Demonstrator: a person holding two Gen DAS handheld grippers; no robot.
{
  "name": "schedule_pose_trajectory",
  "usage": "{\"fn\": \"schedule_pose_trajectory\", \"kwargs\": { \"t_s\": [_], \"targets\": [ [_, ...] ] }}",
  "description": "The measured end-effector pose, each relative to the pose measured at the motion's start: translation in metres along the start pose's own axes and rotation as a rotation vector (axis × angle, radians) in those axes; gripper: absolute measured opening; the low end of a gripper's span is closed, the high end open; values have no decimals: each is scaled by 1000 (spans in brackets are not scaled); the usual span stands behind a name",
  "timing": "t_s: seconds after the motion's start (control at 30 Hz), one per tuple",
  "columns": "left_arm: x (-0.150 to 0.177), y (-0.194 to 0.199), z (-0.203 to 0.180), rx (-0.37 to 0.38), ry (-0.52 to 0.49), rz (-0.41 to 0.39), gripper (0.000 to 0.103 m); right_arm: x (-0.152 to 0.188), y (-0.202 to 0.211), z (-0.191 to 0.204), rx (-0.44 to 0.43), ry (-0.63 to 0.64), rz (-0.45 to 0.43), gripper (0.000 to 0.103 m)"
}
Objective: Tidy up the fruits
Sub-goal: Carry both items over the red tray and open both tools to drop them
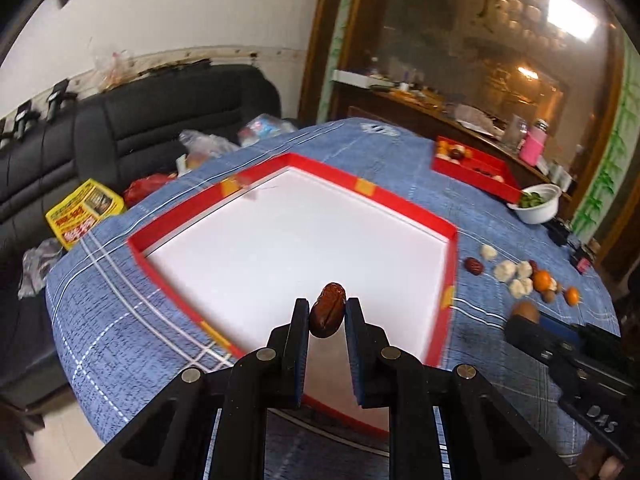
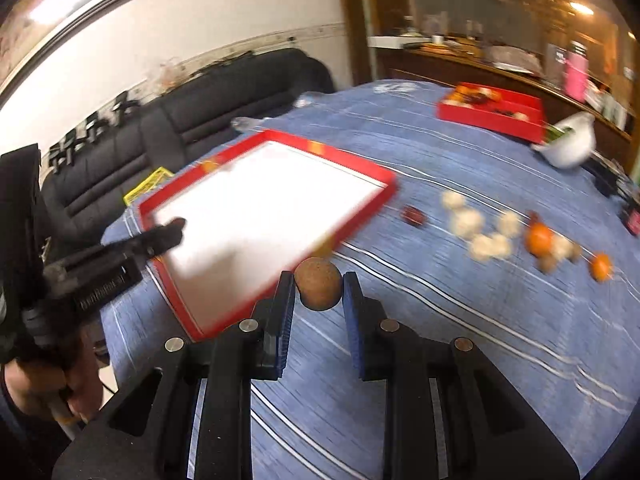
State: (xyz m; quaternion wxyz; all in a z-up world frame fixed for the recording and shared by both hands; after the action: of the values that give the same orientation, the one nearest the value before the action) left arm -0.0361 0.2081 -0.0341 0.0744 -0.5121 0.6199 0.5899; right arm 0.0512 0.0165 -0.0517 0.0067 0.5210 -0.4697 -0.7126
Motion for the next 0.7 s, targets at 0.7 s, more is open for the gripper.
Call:
{"fn": "schedule_pose_trajectory", "kwargs": {
  "t_s": [0.7],
  "targets": [
    [-16,-31,39,-126,81,29,17,-41,-90,41,-62,38,85,24]
  ]
}}
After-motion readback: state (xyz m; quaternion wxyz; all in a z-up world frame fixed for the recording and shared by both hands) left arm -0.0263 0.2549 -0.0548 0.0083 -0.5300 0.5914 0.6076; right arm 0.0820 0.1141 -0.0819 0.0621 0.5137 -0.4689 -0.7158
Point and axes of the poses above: each gripper's, at about its wrist camera, not at the fingertips, and y roughly against the way its jaws point, z to its left, x to its underside, the point moved 1 cm from there along -y, roughly the way its jaws point, and after that the axes turned 11 degrees about y, right-handed, at the moved point
